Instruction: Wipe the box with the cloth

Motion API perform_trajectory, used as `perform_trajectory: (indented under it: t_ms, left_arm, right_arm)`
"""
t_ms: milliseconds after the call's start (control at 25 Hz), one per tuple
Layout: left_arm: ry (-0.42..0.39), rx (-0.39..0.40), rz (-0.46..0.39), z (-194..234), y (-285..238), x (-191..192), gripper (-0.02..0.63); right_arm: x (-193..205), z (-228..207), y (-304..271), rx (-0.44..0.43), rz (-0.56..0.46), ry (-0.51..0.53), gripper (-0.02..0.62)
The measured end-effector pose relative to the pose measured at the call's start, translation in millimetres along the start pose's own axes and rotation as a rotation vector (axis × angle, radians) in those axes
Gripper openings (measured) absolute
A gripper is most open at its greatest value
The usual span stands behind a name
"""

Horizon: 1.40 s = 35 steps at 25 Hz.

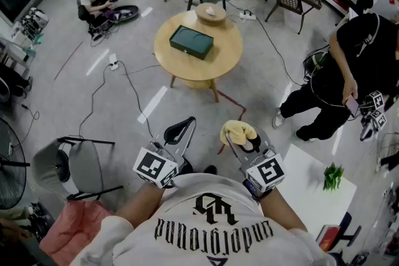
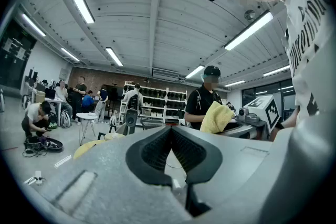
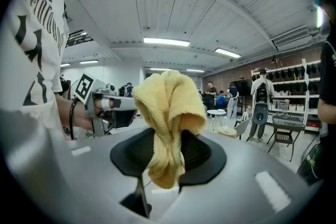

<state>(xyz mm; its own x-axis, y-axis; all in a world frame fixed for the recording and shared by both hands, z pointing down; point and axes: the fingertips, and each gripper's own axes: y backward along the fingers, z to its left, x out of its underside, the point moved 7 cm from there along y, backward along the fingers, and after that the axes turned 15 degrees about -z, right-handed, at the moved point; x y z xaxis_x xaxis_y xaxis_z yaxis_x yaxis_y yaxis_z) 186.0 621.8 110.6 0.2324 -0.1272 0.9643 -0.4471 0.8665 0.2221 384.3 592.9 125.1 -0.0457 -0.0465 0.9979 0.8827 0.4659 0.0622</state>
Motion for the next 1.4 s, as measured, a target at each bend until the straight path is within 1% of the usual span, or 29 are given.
perform_trajectory:
  t_ms: [200,400,600,720,840,1000,1160,1400]
  left_arm:
    - [-0.002,-0.003,0.009,16,2,-5,0.006]
    - [0.007,-0.011,0.009,36,4,0,0.006]
    - [0.011,-0.009,0.019,63,2,-9,0.006]
    - [0.017,0.007,0.017,87,-4,-9,0.006]
    - [0.019,0.038,0.013,114,-11,-7,0.006]
    - [0.013,0.077,0.008,153,-19,-18,0.006]
    - [0.017,0.098,0.012,191,-23,-33,0.006]
    - [0.022,0.118,0.017,233,-22,-43,0.006]
  right_arm:
    - [2,3,-18,-0.006,0.003,-0.006,0.130]
    - [5,2,-39,-0.025,0.007,-0.007,0.132]
    - [4,4,-67,-0.024,0.019,0.002,0.132]
    - [6,0,-87,-0.009,0.021,0.007,0.132]
    - [8,-4,-112,0.015,0.018,0.011,0.132]
    - [8,-5,-148,0.049,0.011,0.016,0.132]
    - [5,-3,-187,0.075,0.001,0.002,0.132]
    - [3,2,-230,0.095,0.003,-0.013,0.133]
